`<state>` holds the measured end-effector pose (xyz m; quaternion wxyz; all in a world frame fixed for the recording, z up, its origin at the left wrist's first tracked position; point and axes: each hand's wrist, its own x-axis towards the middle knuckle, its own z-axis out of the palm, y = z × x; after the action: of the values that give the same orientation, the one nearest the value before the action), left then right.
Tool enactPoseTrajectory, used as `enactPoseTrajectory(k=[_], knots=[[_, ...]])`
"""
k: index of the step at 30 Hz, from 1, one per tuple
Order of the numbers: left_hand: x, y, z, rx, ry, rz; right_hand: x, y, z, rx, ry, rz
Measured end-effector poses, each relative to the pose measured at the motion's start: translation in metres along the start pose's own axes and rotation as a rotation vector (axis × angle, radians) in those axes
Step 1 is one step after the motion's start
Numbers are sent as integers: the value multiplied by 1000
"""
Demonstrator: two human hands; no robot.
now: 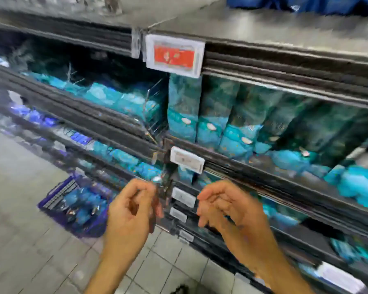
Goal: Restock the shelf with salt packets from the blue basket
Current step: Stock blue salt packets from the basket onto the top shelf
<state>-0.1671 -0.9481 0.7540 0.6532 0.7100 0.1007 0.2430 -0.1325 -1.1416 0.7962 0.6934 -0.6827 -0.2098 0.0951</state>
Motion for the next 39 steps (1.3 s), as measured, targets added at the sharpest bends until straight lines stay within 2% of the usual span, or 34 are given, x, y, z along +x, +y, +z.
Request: enactPoseTrajectory(k=[5, 9, 13, 17, 22, 29, 32, 36, 39], knots=[[-73, -78, -44, -17, 233, -299, -28, 77, 8, -8, -21, 211], [-127, -107, -62, 26, 398, -524, -59, 132, 16, 1, -53, 369], [-173, -121, -69, 67, 526, -651, -91, 169, 13, -32, -216, 530], [-192, -128, -66, 84, 553, -758, -101, 190, 11, -102, -337, 625], [-221, -136, -64, 123, 586, -792, -100, 206, 30, -163, -462, 710], [-287, -140, -89, 105, 813, -845, -52, 209, 93, -198, -652, 680], [-302, -142, -117, 59, 922, -879, -23, 211, 144, -227, -722, 645], [-302, -145, -164, -19, 1004, -904, 7, 219, 220, -216, -737, 630], [-293, -156, -219, 9, 1032, -932, 33, 226, 278, -215, -706, 612]])
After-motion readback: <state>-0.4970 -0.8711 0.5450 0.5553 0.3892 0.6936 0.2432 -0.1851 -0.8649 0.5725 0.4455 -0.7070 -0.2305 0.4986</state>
